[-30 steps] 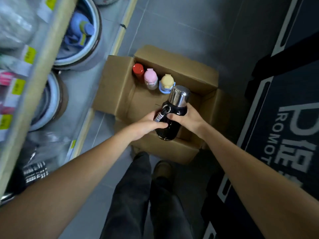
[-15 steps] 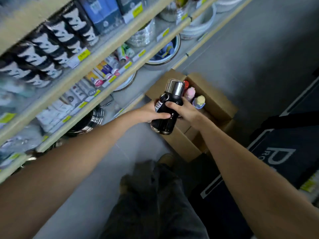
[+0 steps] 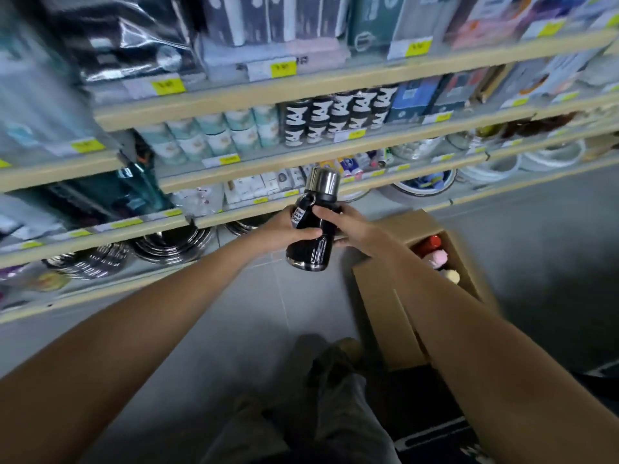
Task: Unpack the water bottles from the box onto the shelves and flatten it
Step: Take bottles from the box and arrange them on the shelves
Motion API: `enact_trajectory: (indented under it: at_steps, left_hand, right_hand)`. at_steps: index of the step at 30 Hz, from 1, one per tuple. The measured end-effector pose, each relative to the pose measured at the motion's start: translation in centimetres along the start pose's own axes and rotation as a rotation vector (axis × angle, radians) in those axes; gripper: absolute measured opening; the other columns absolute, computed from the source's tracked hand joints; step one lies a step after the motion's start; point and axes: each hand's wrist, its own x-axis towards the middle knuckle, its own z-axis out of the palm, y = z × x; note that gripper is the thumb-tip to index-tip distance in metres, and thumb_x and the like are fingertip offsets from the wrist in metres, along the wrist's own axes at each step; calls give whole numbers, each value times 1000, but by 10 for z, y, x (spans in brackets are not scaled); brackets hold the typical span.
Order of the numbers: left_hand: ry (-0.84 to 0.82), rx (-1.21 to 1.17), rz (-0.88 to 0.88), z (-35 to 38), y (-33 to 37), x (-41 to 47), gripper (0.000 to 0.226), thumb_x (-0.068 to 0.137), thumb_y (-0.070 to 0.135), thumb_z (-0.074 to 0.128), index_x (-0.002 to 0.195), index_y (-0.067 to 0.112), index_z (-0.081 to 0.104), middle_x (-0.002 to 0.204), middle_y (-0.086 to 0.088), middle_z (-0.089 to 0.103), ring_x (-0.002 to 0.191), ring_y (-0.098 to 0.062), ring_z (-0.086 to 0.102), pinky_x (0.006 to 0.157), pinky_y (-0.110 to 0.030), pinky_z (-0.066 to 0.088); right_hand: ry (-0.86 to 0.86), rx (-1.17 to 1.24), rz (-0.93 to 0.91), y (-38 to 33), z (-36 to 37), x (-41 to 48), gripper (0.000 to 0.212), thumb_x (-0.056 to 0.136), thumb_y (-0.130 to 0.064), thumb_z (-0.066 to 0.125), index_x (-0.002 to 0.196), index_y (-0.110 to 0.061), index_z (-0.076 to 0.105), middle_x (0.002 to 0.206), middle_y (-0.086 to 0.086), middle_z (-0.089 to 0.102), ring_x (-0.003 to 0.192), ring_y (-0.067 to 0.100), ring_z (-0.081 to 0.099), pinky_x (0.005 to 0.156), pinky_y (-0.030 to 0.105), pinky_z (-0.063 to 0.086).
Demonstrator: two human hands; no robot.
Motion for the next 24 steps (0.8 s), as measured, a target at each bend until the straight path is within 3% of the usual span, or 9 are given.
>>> enact_trajectory:
  at_steps: [2,4,7,11,14,17,20,22,24]
  left_hand:
    - [63,-51,31,-40,-9,-46,33,86,16,67,114,26,55,103,8,67,90,-3,63,65,-11,50]
    - [128,-73,53,-80,-24,-98,25,87,18,66,105,32,56,96,12,66,80,5,63,56,-5,46]
    - [154,-82,70,-112,-34,-138,25,88,24,65,111,30,59,105,7,69,95,-6,66,74,-20,55]
    - [321,-84,48,-173,-56,-221,40,86,36,64,123,24,55,121,-3,65,111,-22,60,96,-45,48]
    - [451,-85,86,-208,-64,-276,38,86,36,64,121,23,56,120,-1,65,109,-20,60,90,-41,49]
    - [572,-114,155,-239,-67,-323,39,84,37,66,119,31,51,109,9,61,94,-8,59,70,-27,46]
    - [675,-148,211,-270,-71,-366,47,83,37,67,124,31,47,102,13,60,89,-4,57,69,-24,43]
    - [747,-181,242,-292,-75,-387,35,83,37,68,114,35,51,97,16,61,89,-3,58,69,-25,44]
    - [817,-222,274,-313,-79,-407,20,84,33,68,98,38,55,92,17,64,83,-2,60,65,-23,46]
  right_hand:
    - [-58,-97,-49,-35,47,-7,44,88,-45,61,121,-16,59,118,7,66,108,23,63,96,44,50]
    - [-122,-196,-119,-68,101,-18,41,89,-45,59,119,-16,59,116,9,67,102,23,65,89,40,53]
    - [-176,-302,-146,-100,144,-25,50,89,-50,57,128,-18,55,121,6,65,108,22,62,93,41,51]
    - [-247,-450,-268,-154,229,-46,45,88,-58,52,121,-27,57,123,2,63,110,19,61,91,37,52]
    - [-289,-489,-356,-187,284,-59,52,87,-59,53,126,-25,51,127,4,60,114,21,59,95,41,51]
    - [-364,-469,-399,-220,334,-72,65,83,-61,56,135,-24,45,136,4,54,121,22,54,101,48,46]
    - [-447,-436,-470,-254,382,-81,46,82,-60,60,118,-33,52,129,-3,58,119,16,56,101,48,47]
    - [-521,-427,-505,-276,411,-83,29,82,-55,64,104,-39,53,114,-10,64,108,13,62,92,43,52]
    - [-530,-432,-535,-297,443,-84,33,82,-51,67,108,-39,51,109,-12,64,103,10,63,83,37,55]
